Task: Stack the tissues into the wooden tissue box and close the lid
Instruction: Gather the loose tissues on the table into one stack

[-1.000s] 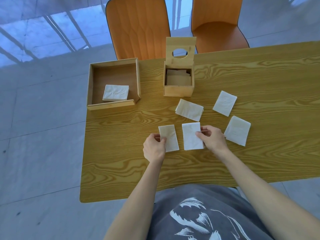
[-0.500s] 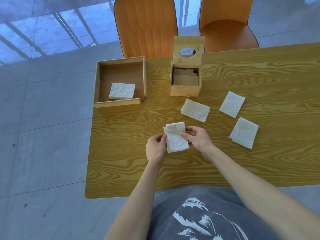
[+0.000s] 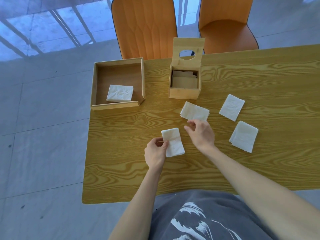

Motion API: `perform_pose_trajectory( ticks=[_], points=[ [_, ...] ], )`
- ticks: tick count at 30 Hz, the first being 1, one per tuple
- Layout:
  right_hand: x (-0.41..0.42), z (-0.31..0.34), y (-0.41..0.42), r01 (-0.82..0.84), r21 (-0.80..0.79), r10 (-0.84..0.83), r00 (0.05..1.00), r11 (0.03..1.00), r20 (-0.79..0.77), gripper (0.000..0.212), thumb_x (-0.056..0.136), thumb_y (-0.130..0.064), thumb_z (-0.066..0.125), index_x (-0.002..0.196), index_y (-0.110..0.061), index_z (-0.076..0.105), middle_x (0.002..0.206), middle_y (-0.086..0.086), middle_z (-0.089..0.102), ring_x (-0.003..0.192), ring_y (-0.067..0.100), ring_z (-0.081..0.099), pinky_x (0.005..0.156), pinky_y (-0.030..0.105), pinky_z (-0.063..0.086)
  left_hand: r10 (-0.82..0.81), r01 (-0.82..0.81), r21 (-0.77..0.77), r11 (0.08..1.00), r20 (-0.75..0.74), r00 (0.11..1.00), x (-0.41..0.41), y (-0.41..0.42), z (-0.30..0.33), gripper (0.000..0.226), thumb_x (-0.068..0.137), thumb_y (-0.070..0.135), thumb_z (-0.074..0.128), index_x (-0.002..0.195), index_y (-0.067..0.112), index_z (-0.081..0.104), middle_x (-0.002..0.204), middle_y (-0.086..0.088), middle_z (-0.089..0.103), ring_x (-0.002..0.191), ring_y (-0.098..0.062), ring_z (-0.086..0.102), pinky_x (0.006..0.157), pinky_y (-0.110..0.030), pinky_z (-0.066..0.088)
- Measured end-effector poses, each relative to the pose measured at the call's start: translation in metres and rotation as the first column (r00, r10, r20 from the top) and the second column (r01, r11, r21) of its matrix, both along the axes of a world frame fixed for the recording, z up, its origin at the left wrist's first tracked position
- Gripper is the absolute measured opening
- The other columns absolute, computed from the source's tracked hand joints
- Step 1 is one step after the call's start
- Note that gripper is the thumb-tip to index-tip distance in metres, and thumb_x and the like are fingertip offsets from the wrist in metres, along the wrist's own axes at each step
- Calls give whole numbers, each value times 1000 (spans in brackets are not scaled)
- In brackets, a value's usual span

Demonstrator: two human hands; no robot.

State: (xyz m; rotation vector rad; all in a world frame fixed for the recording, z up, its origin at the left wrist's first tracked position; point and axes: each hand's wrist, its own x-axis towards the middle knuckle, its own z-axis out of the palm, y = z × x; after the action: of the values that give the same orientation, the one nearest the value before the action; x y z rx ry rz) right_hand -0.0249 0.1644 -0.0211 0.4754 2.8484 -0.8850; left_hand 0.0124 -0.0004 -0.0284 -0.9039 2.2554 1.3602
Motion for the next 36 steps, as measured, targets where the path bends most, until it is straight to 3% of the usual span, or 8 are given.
perform_pose_trajectory(
  ticks=[4, 9, 14, 21, 26, 31, 33, 36],
  points=[
    [-37, 7, 22, 1, 143, 3, 1000, 990, -22, 30, 96, -22, 58, 122, -9, 65, 125, 13, 63, 115, 30, 52, 76, 36, 45, 17, -17, -6, 1000, 4, 1000, -4, 2, 1, 20, 86, 39, 72, 103, 28, 70, 90, 13, 71, 86, -12, 69, 74, -32, 55],
    [-65, 7, 35, -91, 279, 72, 994, 956, 78, 39, 99, -29, 54, 131, -9, 58, 132, 16, 58, 122, 34, 47, 97, 45, 42, 25, -25, -10, 1000, 9, 1000, -5, 3, 1, 22, 88, 42, 70, 104, 27, 70, 92, 12, 70, 88, -12, 69, 79, -35, 57],
    [-66, 4, 35, -143, 348, 70, 974, 926, 215, 44, 96, -35, 58, 133, -11, 55, 131, 19, 57, 122, 36, 49, 99, 47, 39, 9, -9, -12, 1000, 19, 1000, -6, 3, 2, 29, 90, 43, 68, 112, 24, 72, 101, 8, 74, 92, -14, 70, 80, -35, 57],
    [-52, 4, 40, -114, 320, 25, 963, 940, 270, 46, 92, -42, 62, 128, -13, 58, 125, 17, 58, 118, 34, 51, 98, 45, 41, 1, -1, -10, 1000, 22, 1000, -5, 2, 4, 29, 90, 42, 69, 113, 24, 72, 101, 7, 75, 89, -14, 70, 79, -36, 59],
    [-34, 4, 45, 13, 144, -45, 974, 990, 224, 34, 94, -34, 60, 120, -12, 63, 114, 13, 68, 104, 32, 62, 72, 36, 46, -2, 2, 0, 1000, 25, 1000, -4, 1, 5, 28, 91, 40, 66, 113, 24, 72, 104, 5, 76, 92, -17, 72, 84, -41, 60],
    [-11, 2, 54, 130, -81, -115, 980, 988, 164, 27, 94, -28, 61, 112, -9, 70, 109, 9, 71, 102, 28, 64, 82, 39, 54, 2, -3, 19, 1000, 17, 1000, -2, 0, 6, 29, 93, 38, 64, 116, 21, 72, 106, 3, 76, 94, -19, 72, 86, -43, 60],
    [-3, 2, 55, 212, -231, -177, 971, 949, 163, 23, 92, -25, 65, 109, -10, 71, 103, 6, 72, 95, 23, 67, 77, 40, 59, 7, -8, 35, 999, 19, 1000, -1, 0, 6, 30, 93, 37, 64, 117, 21, 72, 106, 2, 76, 94, -20, 73, 86, -44, 60],
    [9, 4, 49, 340, -501, -254, 939, 796, 233, 10, 91, -23, 68, 100, -19, 69, 100, 4, 72, 86, 15, 69, 61, 29, 59, 19, -21, 49, 999, 23, 1000, -1, -1, 5, 31, 92, 36, 65, 118, 20, 72, 106, 2, 76, 94, -20, 73, 85, -43, 60]
  ],
)
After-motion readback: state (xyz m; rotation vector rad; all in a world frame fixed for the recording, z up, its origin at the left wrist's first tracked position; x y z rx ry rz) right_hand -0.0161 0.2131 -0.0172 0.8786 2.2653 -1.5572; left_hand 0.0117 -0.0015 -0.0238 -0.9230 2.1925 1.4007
